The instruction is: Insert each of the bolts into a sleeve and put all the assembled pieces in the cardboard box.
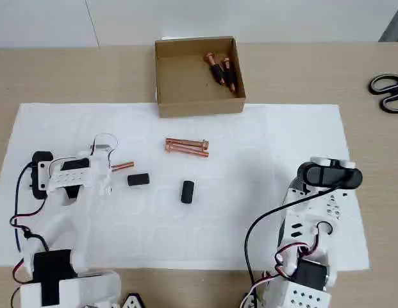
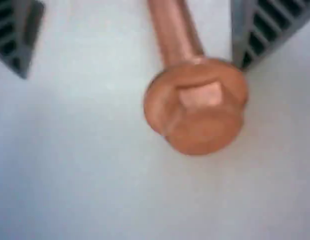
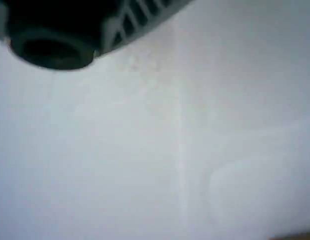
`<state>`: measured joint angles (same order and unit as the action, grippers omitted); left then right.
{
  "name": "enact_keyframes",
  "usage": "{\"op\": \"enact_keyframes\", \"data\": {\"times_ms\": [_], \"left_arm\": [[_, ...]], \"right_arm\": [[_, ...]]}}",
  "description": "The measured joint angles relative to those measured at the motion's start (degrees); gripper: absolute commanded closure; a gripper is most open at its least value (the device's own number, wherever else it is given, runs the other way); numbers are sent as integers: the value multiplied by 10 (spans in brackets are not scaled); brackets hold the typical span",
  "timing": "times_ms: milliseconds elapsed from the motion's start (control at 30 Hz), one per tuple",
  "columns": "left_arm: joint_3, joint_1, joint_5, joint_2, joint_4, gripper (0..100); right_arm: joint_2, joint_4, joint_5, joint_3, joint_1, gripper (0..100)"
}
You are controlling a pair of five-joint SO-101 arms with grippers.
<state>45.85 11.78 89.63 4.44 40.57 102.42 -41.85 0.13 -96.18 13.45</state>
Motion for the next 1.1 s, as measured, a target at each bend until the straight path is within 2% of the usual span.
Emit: {"op": "enact_keyframes", "data": {"times_ms": [200, 600, 800, 900, 1000, 1100], "left_arm": [[-24, 0, 0, -2, 45, 994], [-132, 2, -2, -9, 182, 993], [-252, -1, -2, -9, 238, 993], [-323, -23, -4, -9, 298, 993], [-394, -62, -39, -9, 378, 993], [-468, -109, -120, -9, 459, 993]], "right_arm": [[0, 0, 0, 0, 0, 991], [0, 0, 0, 0, 0, 991], [0, 0, 0, 0, 0, 991], [0, 0, 0, 0, 0, 991], [0, 0, 0, 0, -16, 991], [0, 0, 0, 0, -74, 987]]}}
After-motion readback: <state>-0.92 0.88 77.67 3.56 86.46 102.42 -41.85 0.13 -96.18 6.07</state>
